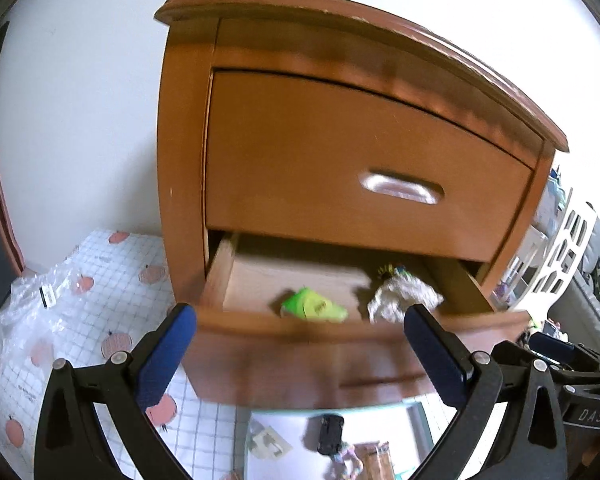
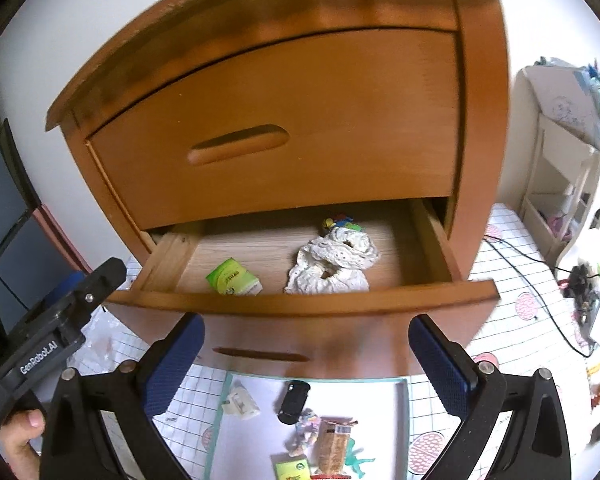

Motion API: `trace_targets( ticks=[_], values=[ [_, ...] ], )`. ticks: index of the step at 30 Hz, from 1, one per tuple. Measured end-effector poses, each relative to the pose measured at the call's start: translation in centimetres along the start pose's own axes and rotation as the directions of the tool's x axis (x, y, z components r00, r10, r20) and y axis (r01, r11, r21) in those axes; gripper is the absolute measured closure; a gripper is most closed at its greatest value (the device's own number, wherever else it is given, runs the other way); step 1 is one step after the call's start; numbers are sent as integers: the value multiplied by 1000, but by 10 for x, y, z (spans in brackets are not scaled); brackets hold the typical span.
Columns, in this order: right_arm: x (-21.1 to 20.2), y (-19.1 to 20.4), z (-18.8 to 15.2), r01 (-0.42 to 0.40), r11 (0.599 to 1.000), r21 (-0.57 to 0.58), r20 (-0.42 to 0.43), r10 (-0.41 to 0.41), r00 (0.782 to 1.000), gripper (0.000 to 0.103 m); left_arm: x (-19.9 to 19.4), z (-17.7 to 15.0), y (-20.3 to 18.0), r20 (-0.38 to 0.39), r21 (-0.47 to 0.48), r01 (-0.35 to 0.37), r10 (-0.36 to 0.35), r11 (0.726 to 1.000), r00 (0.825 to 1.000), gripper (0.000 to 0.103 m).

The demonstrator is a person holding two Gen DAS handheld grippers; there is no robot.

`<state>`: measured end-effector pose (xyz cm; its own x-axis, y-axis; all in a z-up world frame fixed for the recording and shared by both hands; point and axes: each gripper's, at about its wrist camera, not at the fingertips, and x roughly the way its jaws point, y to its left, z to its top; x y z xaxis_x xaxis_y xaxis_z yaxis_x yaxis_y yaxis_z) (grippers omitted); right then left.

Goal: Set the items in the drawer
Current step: 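Withdraw both tools from the drawer back over the tray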

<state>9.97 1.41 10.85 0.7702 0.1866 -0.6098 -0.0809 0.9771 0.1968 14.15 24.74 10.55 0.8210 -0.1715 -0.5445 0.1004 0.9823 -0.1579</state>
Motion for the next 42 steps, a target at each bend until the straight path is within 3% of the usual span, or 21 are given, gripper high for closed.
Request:
trace_targets(
  ticks=[5,12,15,21,26,42],
  values=[
    [-7,-7,-32,-13,1000,22,6,13,1000,0,-2,-35,-1,-62,-13,34,-34,999,997,0],
    [4,-23,-79,-34,997,72,-63,39,997,0,13,-83,5,-160,-26,49,-53,998,986,0],
    [12,-29,-94,-13,997,74,-97,20,995,0,18,-94,8,-166,-27,67,-71,997,984,0],
    [22,-29,-109,1,999,35,-135,3,991,0,25,-103,12,-162,-17,71,-73,997,984,0],
    [37,-28,-120,15,1000,24,-190,-11,982,0,34,-114,15,-213,-25,73,-77,997,974,0],
    [83,-40,-159,25,998,66,-316,-3,949,0,54,-143,17,-275,-15,81,-82,997,958,0]
  ],
)
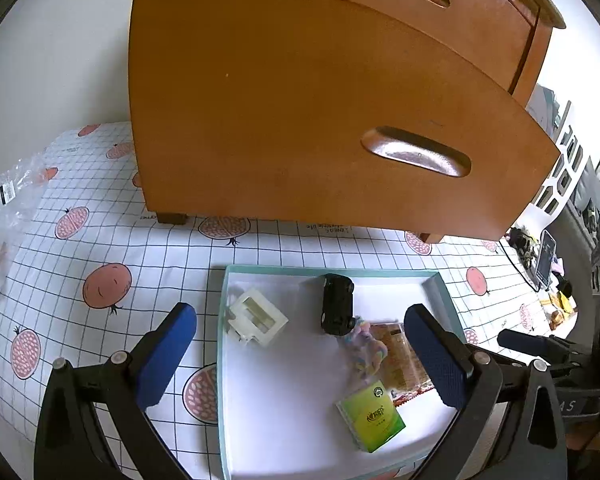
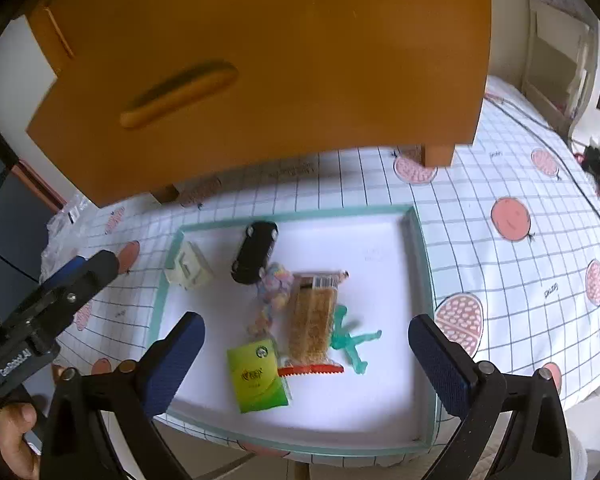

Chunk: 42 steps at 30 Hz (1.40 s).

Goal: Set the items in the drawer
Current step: 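Withdraw both tools from the drawer back over the tray, then grasp the green tissue pack with left tool while right tool grasps the wafer bar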

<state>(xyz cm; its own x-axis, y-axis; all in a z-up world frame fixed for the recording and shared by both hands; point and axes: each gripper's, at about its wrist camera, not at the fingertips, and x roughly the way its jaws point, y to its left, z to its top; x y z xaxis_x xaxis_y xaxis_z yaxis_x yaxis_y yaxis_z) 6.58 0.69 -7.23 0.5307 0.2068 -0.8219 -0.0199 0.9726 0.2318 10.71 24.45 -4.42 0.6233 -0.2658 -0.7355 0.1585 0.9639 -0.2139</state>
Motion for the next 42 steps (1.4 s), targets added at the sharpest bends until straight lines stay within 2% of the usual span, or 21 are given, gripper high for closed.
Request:
trace_targets(
  ticks=[5,14,19,25,30,35,41,42],
  values=[
    [10,-4,0,-16,1000,22,-34,16,999,0,6,-2,4,-14,-19,5,-5,1000,1000,0],
    [34,-11,0,-31,997,70,-118,39,992,0,27,-22,2,-129,-25,-44,40,999,991,0],
    [40,-19,2,-28,995,95,-140,41,989,0,43,-41,-14,-222,6,-45,45,999,974,0],
    [48,-27,4,-11,993,121,-167,31,985,1,63,-62,-42,-335,60,-6,26,998,942,0],
    [51,-31,5,3,992,124,-183,19,983,9,80,-76,-55,-409,66,14,14,998,913,0],
    [54,-32,5,4,992,125,-197,21,980,11,92,-82,-56,-441,88,-28,64,996,895,0],
    [56,-40,5,6,987,163,-214,29,976,15,93,-81,-47,-435,92,-56,91,994,896,0],
    [57,-41,5,21,985,169,-237,20,971,15,92,-80,-44,-431,91,-64,97,994,897,0]
  ],
)
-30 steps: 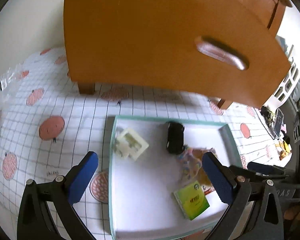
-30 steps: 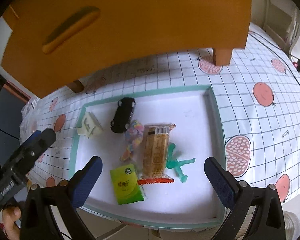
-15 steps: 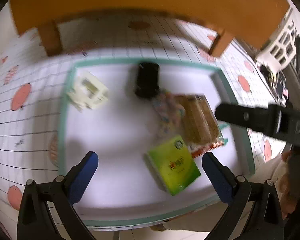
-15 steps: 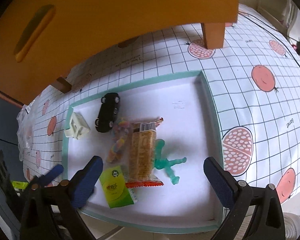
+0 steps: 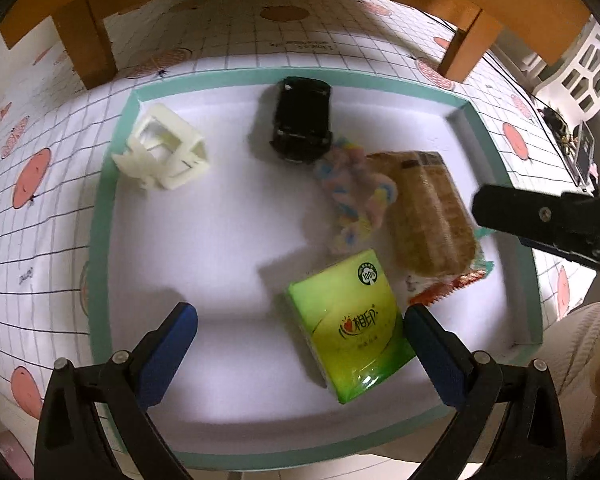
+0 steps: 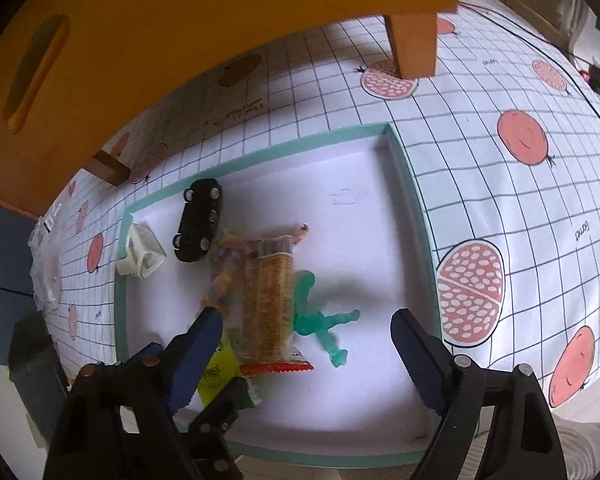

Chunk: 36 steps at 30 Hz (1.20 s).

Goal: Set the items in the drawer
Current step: 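Grasp the green tissue pack with left tool while right tool grasps the wafer bar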

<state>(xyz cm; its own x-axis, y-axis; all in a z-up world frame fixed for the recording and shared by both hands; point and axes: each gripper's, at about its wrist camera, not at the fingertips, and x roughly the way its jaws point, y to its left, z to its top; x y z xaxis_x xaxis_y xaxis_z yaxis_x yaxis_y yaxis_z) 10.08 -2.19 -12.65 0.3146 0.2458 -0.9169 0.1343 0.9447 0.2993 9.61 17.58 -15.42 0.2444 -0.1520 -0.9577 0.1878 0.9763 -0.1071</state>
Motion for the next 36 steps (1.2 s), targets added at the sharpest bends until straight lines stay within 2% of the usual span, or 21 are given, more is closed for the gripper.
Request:
trace_targets(
  ticks=[11,18,23,28,31,36],
  values=[
    [6,-12,-1,-16,998,54,-31,18,999,29,-9,-1,43,14,-90,-25,26,996,1000,1],
    [5,10,0,0,999,-41,-14,-1,1000,36,-15,-3,50,24,-96,-17,20,995,1000,6],
    [3,27,2,48,991,-125,18,-46,999,41,-13,0,45,22,-86,5,-4,996,1000,16],
    [-6,39,3,79,981,-178,58,-70,996,41,-6,5,36,18,-69,3,-2,998,1000,24],
    [-4,44,3,58,980,-190,41,-51,998,42,-6,5,35,18,-61,4,-3,998,1000,24],
    [13,50,-2,62,976,-208,-4,-64,998,45,-6,6,37,24,-73,16,-14,997,1000,25]
  ],
)
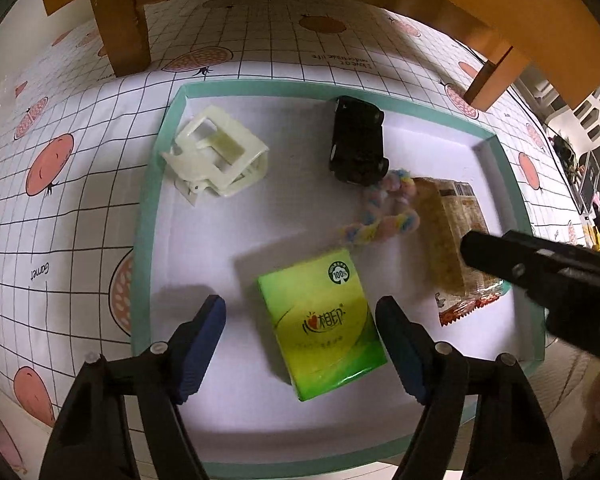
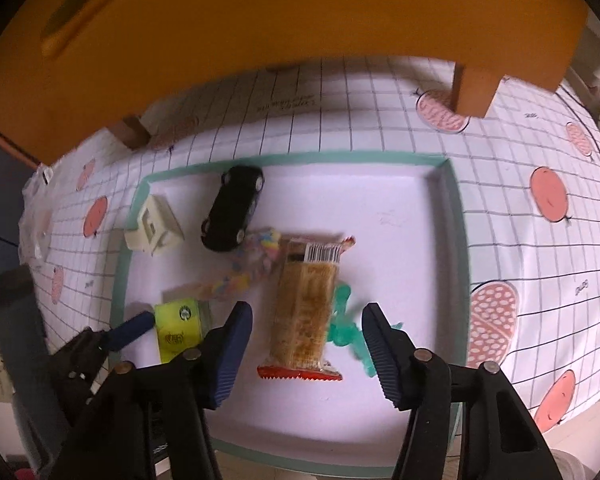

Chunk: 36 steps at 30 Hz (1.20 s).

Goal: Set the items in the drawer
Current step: 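Grasp the green tissue pack with left tool while right tool grasps the wafer bar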

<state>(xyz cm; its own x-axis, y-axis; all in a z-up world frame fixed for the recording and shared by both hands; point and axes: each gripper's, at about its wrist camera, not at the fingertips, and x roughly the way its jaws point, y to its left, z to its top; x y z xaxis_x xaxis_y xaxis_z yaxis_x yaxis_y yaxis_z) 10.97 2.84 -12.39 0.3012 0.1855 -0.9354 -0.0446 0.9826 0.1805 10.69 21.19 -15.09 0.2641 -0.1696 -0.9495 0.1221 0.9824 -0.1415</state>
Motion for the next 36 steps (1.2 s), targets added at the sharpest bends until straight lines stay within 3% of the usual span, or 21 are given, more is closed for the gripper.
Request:
trace_targets(
  ticks=[13,19,28,36],
  values=[
    [25,17,-2,103,991,-79,-44,-107,993,49,0,-2,-2,11,9,-6,6,1000,1000,25],
    [27,23,-4,158,980,-119,-38,-164,986,59,0,-2,-3,15,22,-10,9,1000,1000,25],
    [12,3,-9,89,996,-23,-30,-89,996,65,2,-2,-7,12,44,-40,40,998,999,27],
    [-6,3,-11,41,999,16,21,-41,999,66,-2,-2,-1,17,31,-76,75,997,997,48]
  ],
)
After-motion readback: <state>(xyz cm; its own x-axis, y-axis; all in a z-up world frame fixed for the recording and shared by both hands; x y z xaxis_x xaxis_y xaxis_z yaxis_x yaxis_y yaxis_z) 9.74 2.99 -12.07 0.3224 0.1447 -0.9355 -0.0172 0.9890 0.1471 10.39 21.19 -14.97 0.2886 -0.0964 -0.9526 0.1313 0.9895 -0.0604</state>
